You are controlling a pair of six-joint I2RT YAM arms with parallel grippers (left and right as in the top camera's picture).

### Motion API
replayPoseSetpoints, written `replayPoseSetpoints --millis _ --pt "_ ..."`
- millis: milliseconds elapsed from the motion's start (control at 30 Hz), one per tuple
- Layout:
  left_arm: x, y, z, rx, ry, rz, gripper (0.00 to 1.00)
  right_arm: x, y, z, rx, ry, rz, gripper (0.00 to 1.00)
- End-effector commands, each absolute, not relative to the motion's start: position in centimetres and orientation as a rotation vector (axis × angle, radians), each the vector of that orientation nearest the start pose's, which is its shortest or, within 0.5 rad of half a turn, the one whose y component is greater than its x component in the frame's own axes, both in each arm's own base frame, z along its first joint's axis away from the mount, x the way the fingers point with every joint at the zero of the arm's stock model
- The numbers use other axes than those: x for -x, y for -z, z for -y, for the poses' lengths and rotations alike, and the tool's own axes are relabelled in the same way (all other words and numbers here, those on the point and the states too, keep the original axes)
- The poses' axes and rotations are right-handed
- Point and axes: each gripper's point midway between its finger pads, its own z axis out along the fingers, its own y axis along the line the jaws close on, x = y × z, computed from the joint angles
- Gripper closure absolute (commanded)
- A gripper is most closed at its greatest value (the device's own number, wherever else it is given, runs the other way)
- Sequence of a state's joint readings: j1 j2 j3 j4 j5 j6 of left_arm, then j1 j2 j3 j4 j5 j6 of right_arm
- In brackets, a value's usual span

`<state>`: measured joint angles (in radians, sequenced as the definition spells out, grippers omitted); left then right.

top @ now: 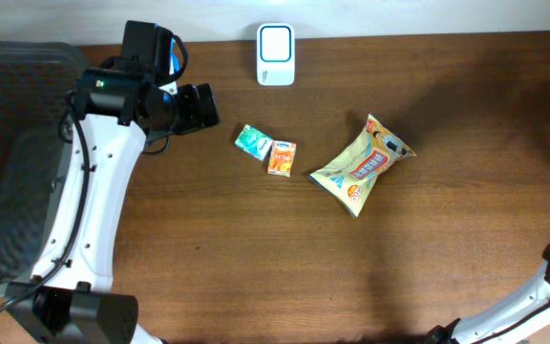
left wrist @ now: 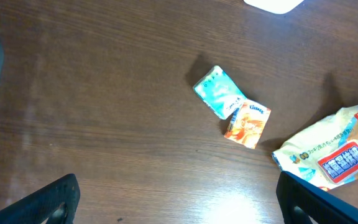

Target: Scan the item barcode

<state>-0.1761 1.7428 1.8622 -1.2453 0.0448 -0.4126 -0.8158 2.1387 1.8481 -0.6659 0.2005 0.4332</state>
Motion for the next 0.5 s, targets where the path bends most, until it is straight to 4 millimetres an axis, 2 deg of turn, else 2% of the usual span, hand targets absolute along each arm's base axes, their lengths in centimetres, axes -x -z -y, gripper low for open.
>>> replayPoseSetpoints --millis 0,33,67,100,133,200,267,300,367,467 --pt "-39.8 -24.3 7.9 0.315 0.241 -2.694 0.01 -41.6 -16.1 36.5 -1.282 -0.097 -2.068 0.02" --pt "-39.9 -24.3 7.9 0.315 0.241 -2.694 0.01 -45.1 -18.3 30.8 -1.091 -0.439 -2.083 0.01" --pt "-39.9 -24.3 7.9 0.315 0.241 -2.694 0.01 -47.2 -19.7 24.8 -0.935 -0.748 -2.104 0.01" --pt "-39.8 -24.3 7.9 0.315 0.241 -2.694 0.01 -47.7 -19.8 19.2 -0.839 -0.937 -2.173 0.01" --pt "-39.9 -24.3 7.9 0.315 0.241 -2.694 0.01 -47.5 -19.2 15.4 -0.73 -0.987 -2.267 0.01" --pt "-39.9 -24.3 7.9 0.315 0.241 -2.694 0.01 -46.2 -16.0 8.7 -0.459 -0.909 -2.532 0.01" --pt "-39.9 -24.3 7.9 0.315 0.241 -2.694 0.01 -44.7 -12.7 4.5 -0.266 -0.733 -2.772 0.01" --pt "-39.8 -24.3 7.9 0.315 0.241 -2.694 0.01 -44.4 -11.1 2.3 -0.095 -0.613 -2.864 0.01" --pt "-39.9 -24.3 7.9 0.315 0.241 -2.694 0.01 -44.3 -8.9 1.1 0.015 -0.425 -2.958 0.01" --pt "-39.9 -24.3 7.9 0.315 0.241 -2.694 0.01 -43.5 -6.2 -1.6 0.266 -0.375 -3.023 0.02"
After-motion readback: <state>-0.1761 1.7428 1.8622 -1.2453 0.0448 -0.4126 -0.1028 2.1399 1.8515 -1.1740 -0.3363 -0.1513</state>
